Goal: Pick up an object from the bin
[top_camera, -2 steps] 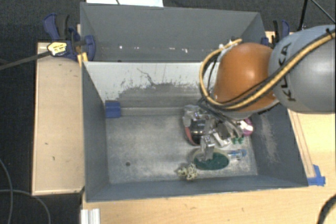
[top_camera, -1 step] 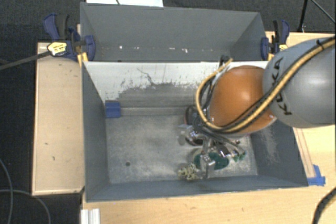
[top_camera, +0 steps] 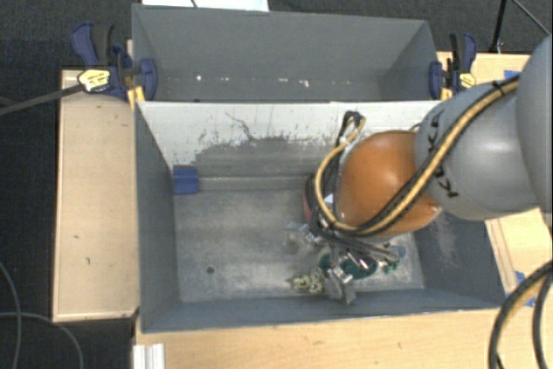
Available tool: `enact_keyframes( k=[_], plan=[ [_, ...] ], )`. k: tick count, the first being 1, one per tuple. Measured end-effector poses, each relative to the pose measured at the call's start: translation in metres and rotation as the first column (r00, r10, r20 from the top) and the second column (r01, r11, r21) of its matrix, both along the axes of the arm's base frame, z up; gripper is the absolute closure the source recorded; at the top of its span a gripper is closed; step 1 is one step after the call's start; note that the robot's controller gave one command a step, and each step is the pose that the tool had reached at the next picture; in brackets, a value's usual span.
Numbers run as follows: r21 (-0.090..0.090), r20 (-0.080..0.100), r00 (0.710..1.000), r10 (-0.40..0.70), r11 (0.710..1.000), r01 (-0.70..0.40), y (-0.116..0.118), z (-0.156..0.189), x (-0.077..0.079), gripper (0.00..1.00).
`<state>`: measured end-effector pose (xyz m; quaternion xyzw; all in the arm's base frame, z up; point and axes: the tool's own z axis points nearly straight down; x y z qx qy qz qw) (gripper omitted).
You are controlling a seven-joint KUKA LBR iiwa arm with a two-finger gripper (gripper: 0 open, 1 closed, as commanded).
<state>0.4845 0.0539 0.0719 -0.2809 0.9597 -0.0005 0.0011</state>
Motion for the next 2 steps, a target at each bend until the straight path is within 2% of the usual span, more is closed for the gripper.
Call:
enact_keyframes(
  k=[1, 2],
  plan=[
    [-0.001, 0.000, 1.000, -0.007, 1.000, 0.007, -0.001, 0.001, 0.000, 1.00],
    [0.002, 0.009, 1.000, -0.013, 1.000, 0.013, 0.006, 0.186, 0.018, 1.00]
  ],
)
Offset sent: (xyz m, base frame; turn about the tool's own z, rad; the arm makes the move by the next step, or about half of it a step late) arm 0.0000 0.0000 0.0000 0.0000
